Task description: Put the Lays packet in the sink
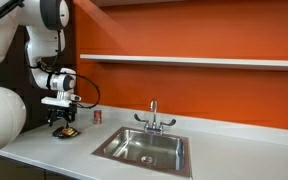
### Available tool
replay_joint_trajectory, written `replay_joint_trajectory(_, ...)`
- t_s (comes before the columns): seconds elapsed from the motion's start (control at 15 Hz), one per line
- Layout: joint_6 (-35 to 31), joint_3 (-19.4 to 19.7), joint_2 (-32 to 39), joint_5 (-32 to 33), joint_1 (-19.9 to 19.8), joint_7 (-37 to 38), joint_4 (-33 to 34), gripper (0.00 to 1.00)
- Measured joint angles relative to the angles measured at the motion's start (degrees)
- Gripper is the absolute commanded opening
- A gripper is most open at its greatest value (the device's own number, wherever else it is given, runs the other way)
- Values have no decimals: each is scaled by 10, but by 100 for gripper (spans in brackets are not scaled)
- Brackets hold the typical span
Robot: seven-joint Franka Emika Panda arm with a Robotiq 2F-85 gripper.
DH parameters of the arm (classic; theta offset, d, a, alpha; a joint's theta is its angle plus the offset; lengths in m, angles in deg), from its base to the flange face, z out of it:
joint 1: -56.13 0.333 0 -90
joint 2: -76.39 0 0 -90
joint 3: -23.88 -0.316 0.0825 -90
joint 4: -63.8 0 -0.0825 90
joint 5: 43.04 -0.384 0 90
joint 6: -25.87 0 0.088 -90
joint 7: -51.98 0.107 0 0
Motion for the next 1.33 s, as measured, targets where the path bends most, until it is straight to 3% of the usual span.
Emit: replay_joint_trajectory(1.33,-1,23,86,8,15,23,77,100)
